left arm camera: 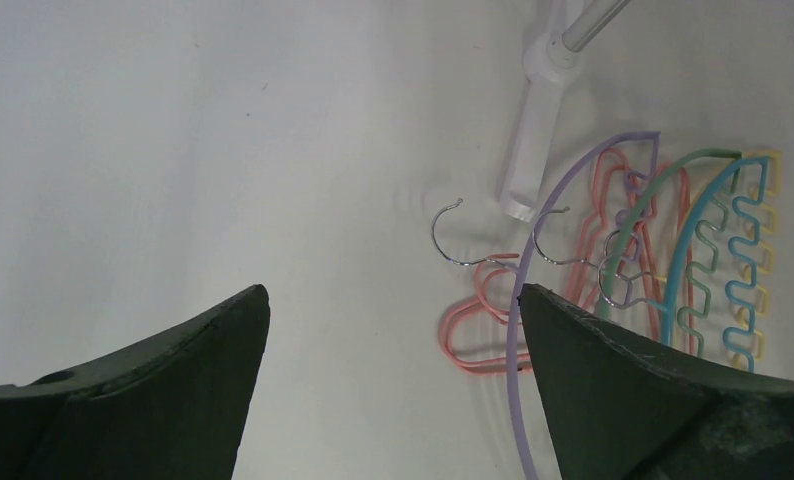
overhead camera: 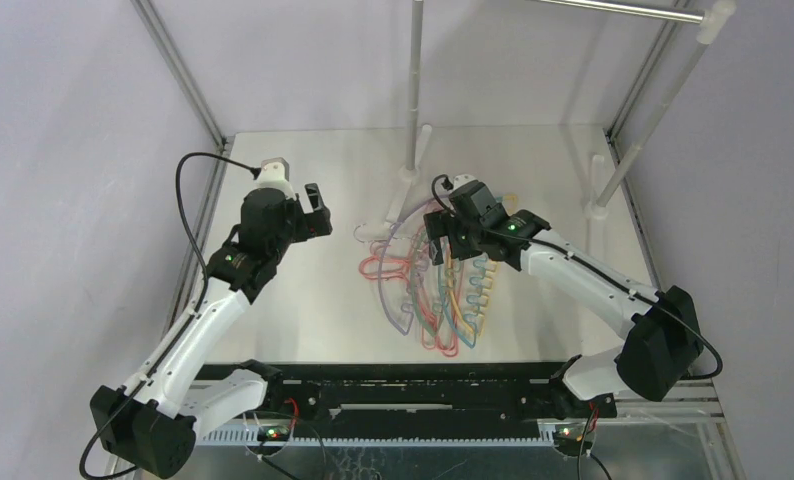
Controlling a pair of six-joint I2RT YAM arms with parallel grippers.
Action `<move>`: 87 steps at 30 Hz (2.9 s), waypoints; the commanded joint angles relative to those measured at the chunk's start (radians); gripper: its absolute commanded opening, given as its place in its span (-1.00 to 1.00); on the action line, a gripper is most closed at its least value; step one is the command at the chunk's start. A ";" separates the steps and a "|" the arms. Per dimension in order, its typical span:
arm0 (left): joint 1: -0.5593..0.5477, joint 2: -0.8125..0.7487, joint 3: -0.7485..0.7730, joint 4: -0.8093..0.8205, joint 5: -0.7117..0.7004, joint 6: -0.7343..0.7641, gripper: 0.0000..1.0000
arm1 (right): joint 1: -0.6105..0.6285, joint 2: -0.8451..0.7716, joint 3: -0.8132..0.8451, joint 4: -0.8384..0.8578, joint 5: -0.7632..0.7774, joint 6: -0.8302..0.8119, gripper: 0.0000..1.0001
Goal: Organize the hangers
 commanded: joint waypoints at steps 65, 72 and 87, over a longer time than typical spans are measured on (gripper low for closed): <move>-0.008 -0.085 -0.073 -0.016 -0.096 0.001 0.99 | 0.045 0.362 0.006 0.151 -0.023 -0.013 -1.00; -0.007 -0.088 -0.075 -0.014 -0.109 0.006 0.99 | 0.037 0.213 0.043 0.086 -0.012 -0.012 -1.00; -0.007 -0.073 -0.069 -0.005 -0.096 0.003 0.99 | -0.237 -0.062 0.278 0.069 -0.302 0.159 -1.00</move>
